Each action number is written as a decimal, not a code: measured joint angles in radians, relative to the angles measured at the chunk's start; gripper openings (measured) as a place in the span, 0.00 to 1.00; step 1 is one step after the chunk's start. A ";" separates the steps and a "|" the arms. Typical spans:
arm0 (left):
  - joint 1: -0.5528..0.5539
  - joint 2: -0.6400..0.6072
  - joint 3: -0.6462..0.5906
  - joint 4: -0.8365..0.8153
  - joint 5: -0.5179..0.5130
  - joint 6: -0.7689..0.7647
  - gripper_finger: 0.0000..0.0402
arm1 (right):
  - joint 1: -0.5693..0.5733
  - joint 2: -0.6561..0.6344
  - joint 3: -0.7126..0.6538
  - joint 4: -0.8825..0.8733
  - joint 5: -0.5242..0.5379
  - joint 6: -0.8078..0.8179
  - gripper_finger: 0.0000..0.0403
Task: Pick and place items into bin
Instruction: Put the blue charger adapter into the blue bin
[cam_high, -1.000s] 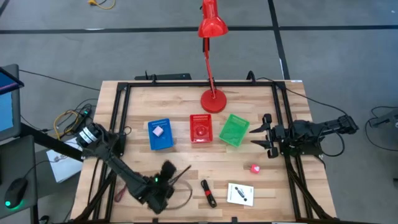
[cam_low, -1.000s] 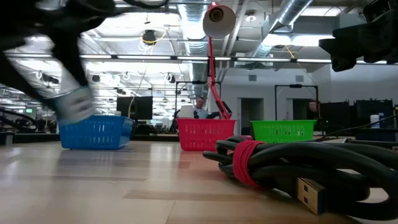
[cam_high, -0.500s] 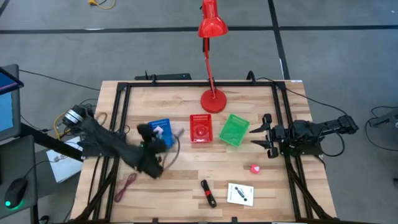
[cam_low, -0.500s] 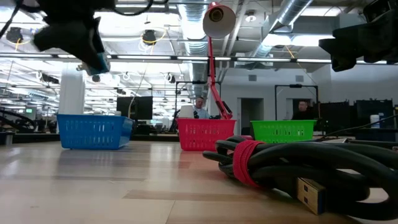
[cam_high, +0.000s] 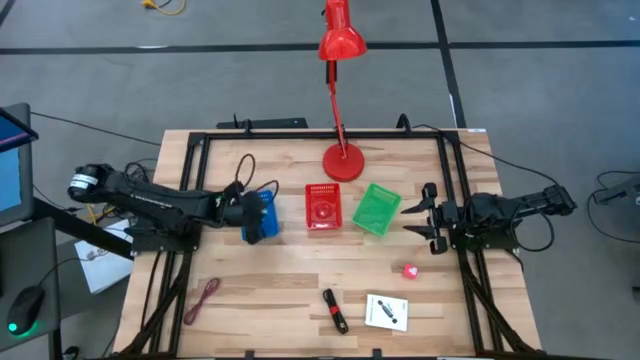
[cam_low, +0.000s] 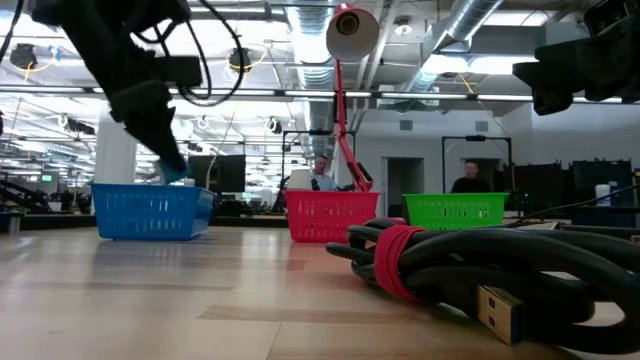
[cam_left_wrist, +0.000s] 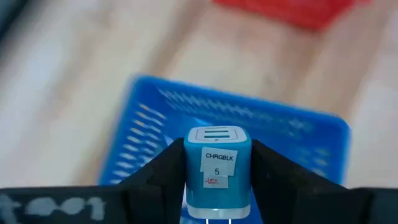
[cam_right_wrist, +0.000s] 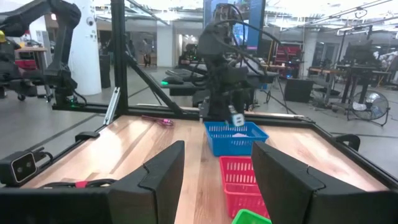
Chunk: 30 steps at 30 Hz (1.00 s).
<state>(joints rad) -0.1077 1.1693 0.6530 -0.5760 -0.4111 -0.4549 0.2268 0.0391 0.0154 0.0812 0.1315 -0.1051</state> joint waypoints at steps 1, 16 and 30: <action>0.006 0.011 -0.002 0.003 0.045 0.000 0.33 | 0.000 0.000 0.000 0.001 0.000 0.000 0.45; 0.012 0.264 -0.001 0.036 0.107 0.054 0.42 | 0.000 0.000 0.000 0.000 0.000 0.000 0.45; 0.016 0.281 0.041 0.052 0.172 0.138 0.46 | 0.000 0.000 0.000 0.001 0.000 0.000 0.45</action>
<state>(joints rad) -0.0914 1.4502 0.6941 -0.5241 -0.2393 -0.3171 0.2268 0.0391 0.0152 0.0818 0.1318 -0.1050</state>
